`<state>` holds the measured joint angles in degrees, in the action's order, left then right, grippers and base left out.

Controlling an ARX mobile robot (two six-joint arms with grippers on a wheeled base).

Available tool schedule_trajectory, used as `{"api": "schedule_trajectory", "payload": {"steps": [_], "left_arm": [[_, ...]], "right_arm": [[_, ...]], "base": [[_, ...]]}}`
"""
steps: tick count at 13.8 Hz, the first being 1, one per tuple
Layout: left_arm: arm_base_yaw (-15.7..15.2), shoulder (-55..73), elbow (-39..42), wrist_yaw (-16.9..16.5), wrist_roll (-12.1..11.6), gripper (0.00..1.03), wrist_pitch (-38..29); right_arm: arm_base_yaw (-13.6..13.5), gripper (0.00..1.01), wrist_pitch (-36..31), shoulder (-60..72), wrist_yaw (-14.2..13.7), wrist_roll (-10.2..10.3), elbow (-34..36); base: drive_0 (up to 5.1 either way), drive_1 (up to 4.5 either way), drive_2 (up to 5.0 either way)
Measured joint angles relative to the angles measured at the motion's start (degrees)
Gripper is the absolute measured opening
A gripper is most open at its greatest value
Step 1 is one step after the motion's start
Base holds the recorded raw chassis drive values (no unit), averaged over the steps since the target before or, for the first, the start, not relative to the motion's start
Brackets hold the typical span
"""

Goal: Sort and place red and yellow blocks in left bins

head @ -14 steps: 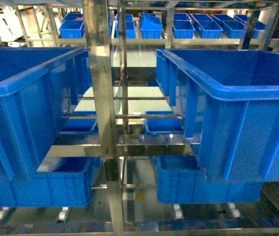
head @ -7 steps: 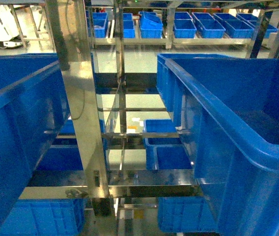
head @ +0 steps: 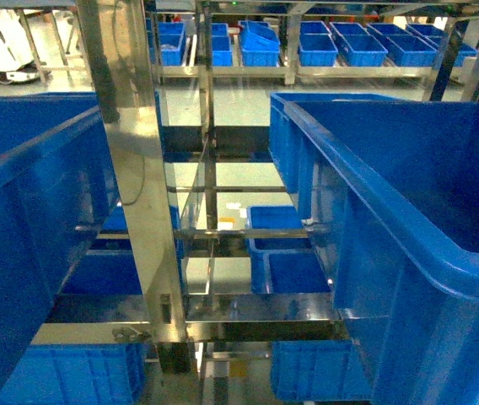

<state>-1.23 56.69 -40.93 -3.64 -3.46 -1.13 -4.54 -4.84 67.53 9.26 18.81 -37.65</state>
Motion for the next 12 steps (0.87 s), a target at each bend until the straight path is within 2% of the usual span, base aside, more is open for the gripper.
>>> {"api": "schedule_trajectory", "payload": {"steps": [2,4,5,6,7,9,10,11,12], "left_arm": [[0.0,0.0,0.0,0.0,0.0,0.27,0.0],[0.0,0.0,0.0,0.0,0.0,0.27,0.0],[0.0,0.0,0.0,0.0,0.0,0.27,0.0],[0.0,0.0,0.0,0.0,0.0,0.27,0.0],[0.0,0.0,0.0,0.0,0.0,0.27,0.0],[0.0,0.0,0.0,0.0,0.0,0.27,0.0],[0.0,0.0,0.0,0.0,0.0,0.27,0.0],[0.0,0.0,0.0,0.0,0.0,0.27,0.0],[0.0,0.0,0.0,0.0,0.0,0.27,0.0]], "right_arm": [[0.3,0.29,-4.9,11.4,0.0,-0.9,-4.6],[-0.4,0.29,-5.5,23.2,-2.1,-4.3,-13.6],[-0.7,0.29,-4.8,29.1,-3.1,-6.7,-18.0],[-0.7,0.29,-4.3,33.5,-2.5,-8.0,-20.7],[-0.7,0.33,-5.5,36.1,-1.4,-8.1,-21.0],[-0.5,0.57,-12.9,33.2,-0.9,-7.5,-14.6],[-0.3,0.73,-17.1,24.7,-2.0,-7.3,-7.6],[-0.7,0.88,-16.0,13.8,-4.6,-8.6,-1.4],[-0.7,0.99,-10.6,4.3,-4.3,-9.4,3.0]], "base": [[0.1,4.42,-4.2],[0.1,4.42,-4.2],[0.1,4.42,-4.2],[0.1,4.42,-4.2],[0.1,4.42,-4.2],[0.1,4.42,-4.2],[0.0,0.0,0.0],[0.0,0.0,0.0],[0.0,0.0,0.0]]}}
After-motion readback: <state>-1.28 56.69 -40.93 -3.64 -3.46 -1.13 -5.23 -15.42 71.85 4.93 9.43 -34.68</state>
